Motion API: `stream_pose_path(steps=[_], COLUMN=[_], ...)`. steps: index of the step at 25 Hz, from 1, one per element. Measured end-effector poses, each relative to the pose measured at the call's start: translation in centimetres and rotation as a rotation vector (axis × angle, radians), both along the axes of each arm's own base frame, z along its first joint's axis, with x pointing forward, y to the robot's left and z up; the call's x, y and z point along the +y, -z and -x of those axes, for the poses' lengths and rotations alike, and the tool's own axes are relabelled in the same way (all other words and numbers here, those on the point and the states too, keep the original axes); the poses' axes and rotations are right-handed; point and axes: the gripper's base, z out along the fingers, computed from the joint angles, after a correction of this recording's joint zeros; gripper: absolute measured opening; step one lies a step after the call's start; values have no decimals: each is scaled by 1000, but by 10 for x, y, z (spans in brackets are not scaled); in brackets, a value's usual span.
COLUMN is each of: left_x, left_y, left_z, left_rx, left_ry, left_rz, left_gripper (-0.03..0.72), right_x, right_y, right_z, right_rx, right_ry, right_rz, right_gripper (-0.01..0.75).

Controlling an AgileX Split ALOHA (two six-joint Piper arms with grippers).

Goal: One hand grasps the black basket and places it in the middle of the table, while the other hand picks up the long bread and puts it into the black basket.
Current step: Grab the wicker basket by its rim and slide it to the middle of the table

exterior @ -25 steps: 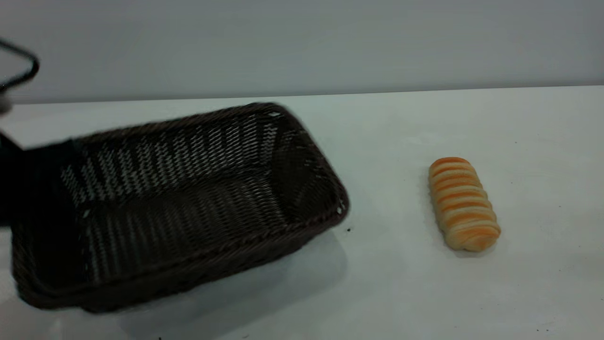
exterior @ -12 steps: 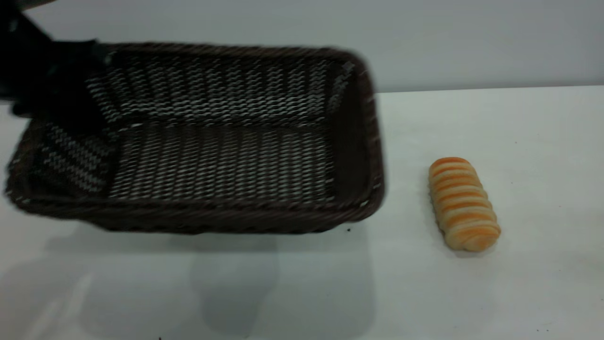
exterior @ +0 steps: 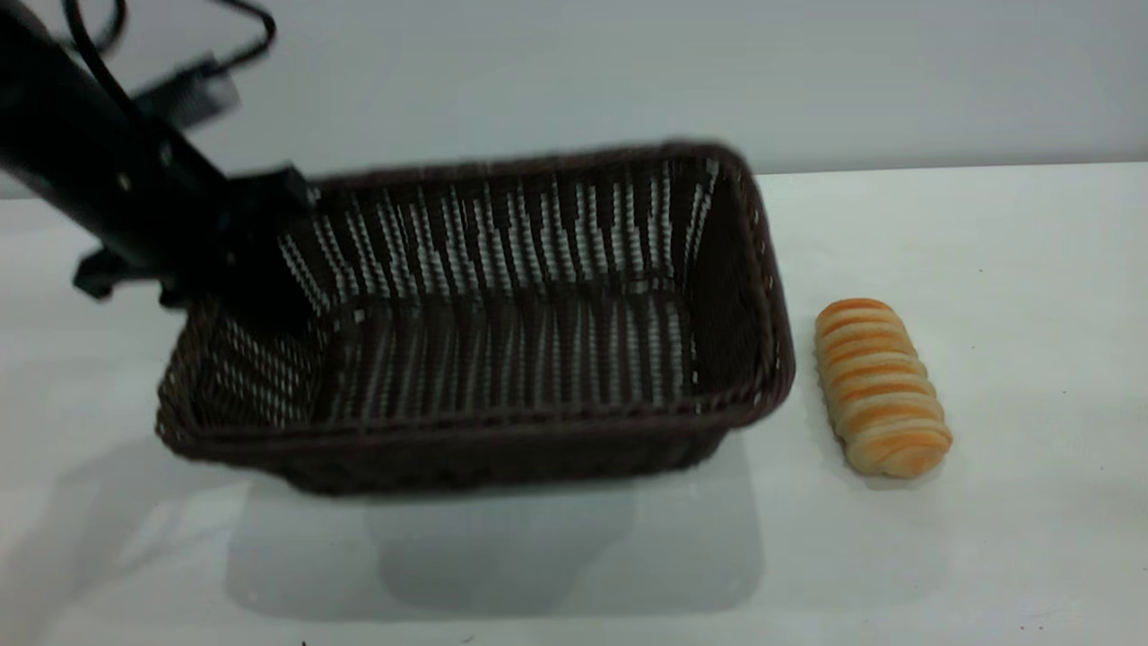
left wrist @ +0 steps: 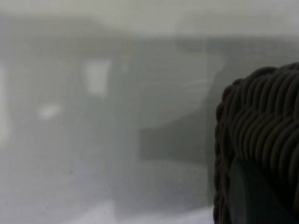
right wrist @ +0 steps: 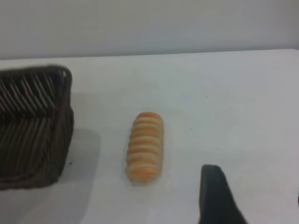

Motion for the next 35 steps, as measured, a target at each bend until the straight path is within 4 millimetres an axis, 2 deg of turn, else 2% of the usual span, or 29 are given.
stream_pose_path(steps=[4, 10, 15, 20, 22, 27, 29, 32, 35], left_x=[0, 3, 7, 7, 7, 5, 5, 4, 4], left_y=[18, 21, 32, 32, 32, 31, 32, 27, 10], left_z=[-4, -7, -3, -4, -4, -3, -2, 0, -1], left_rx=[40, 52, 101, 104, 106, 122, 134, 141, 107], left_ry=[-11, -28, -22, -36, -37, -38, -33, -21, -16], left_rz=[-2, -40, -87, -84, -82, -69, -64, -58, -50], left_gripper=[140, 140, 140, 145, 195, 488, 571, 619, 613], right_x=[0, 0, 0, 0, 0, 0, 0, 0, 0], right_y=[0, 1, 2, 2, 2, 2, 2, 2, 2], right_z=[0, 0, -1, -1, -1, -1, -1, -1, -1], right_rx=[1, 0, 2, 4, 4, 4, 4, 4, 4], right_ry=[0, -1, -1, -2, -2, -2, -2, -2, -2], right_rz=[0, -3, -5, -6, -6, -7, -7, -7, -7], right_gripper=[399, 399, 399, 399, 399, 399, 399, 399, 399])
